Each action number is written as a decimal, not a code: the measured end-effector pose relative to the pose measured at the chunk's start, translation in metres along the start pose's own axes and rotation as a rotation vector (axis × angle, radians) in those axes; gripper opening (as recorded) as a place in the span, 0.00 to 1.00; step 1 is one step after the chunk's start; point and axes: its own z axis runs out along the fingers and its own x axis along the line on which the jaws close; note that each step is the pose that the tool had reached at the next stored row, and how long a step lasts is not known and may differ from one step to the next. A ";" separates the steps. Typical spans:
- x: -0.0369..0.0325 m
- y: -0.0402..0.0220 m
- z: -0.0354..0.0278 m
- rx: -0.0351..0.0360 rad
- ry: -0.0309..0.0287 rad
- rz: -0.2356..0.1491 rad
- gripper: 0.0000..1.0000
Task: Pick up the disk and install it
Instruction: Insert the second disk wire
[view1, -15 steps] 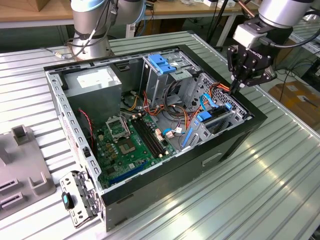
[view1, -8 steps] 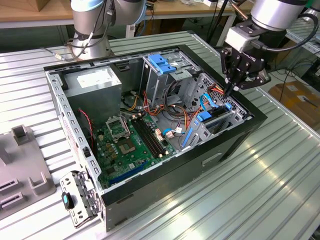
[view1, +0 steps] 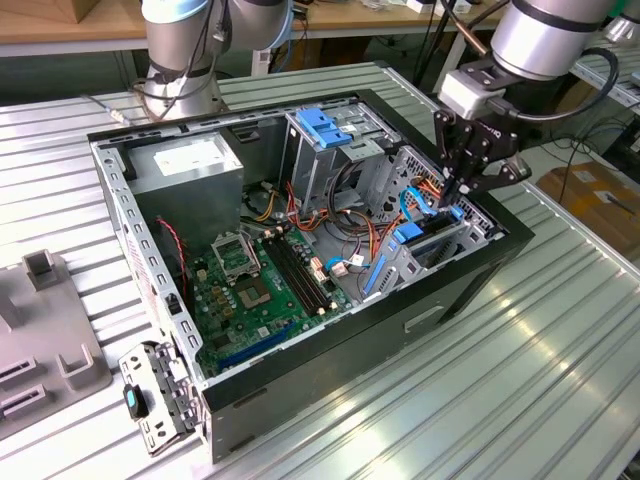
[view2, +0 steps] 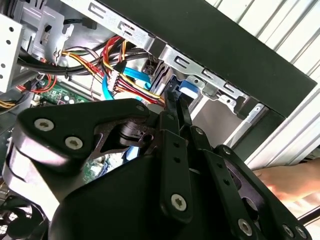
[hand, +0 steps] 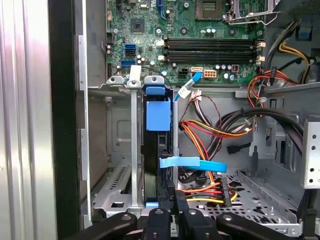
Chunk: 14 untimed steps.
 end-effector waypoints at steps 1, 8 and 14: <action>0.0000 0.0008 0.0012 -0.0001 0.0004 0.004 0.16; 0.0001 0.0019 0.0041 -0.0003 0.0020 0.029 0.16; 0.0046 0.0032 0.0054 0.0031 -0.0235 0.011 0.16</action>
